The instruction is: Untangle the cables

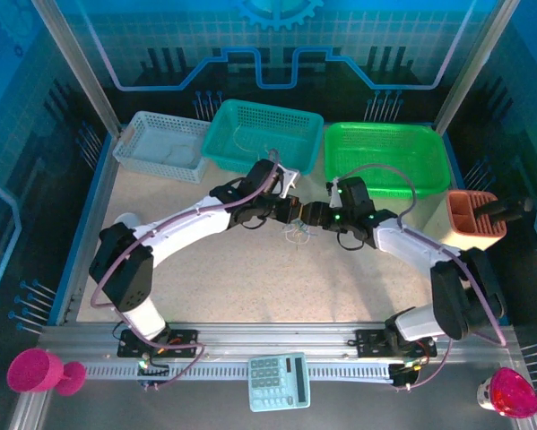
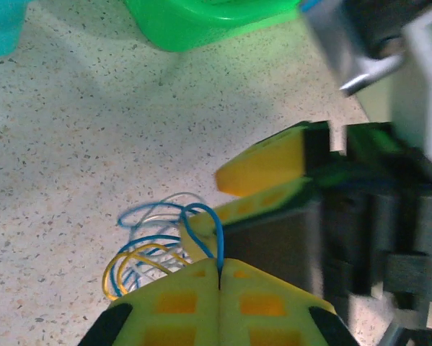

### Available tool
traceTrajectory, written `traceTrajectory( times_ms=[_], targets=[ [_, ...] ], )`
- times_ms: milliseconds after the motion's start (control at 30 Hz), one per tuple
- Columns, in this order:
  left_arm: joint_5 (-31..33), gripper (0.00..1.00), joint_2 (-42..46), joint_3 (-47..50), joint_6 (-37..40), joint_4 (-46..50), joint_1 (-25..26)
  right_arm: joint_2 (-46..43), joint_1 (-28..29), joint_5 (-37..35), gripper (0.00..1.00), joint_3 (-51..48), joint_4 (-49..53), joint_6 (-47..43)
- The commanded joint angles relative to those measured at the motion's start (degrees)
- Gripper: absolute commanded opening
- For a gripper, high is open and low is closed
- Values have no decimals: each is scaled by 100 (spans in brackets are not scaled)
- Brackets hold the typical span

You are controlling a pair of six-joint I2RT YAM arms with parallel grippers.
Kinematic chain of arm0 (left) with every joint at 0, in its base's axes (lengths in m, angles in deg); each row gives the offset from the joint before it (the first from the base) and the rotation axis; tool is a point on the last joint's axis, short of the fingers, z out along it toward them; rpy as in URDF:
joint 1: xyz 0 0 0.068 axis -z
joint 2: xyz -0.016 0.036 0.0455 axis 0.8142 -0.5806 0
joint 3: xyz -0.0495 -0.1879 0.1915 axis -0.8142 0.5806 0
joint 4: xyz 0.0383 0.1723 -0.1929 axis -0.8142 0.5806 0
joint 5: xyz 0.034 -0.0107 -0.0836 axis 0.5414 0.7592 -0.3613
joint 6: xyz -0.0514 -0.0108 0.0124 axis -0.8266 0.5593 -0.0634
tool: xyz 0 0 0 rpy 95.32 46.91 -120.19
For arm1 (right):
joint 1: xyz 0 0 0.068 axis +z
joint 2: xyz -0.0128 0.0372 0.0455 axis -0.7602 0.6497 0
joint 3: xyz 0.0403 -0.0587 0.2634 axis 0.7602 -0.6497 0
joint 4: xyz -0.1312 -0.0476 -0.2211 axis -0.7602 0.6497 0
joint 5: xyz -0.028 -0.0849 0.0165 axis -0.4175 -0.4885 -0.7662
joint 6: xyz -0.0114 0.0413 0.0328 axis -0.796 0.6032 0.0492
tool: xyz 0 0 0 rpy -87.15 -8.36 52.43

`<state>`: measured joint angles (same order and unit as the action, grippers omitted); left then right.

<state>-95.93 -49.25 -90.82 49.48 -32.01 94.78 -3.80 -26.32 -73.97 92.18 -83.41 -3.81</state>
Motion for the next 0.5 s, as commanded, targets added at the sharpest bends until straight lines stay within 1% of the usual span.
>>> traceTrajectory(
  times_ms=[0, 67, 133, 267, 467],
  targets=[
    [-329, 0, 379, 134, -229, -347, 3, 395, 92, 41, 57, 50, -434, 221],
    [-353, 0, 480, 187, -290, -425, -32, 576, 145, 108, 52, -59, -624, 297],
    [-429, 0, 580, 260, -364, -540, -89, 698, 203, 81, 50, -197, -738, 388],
    [-675, 0, 737, 403, -599, -828, -272, 672, 302, -115, 50, -474, -862, 511],
    [-1060, 0, 828, 655, -893, -1374, -497, 583, 335, -153, 51, -544, -751, 490]
  ],
)
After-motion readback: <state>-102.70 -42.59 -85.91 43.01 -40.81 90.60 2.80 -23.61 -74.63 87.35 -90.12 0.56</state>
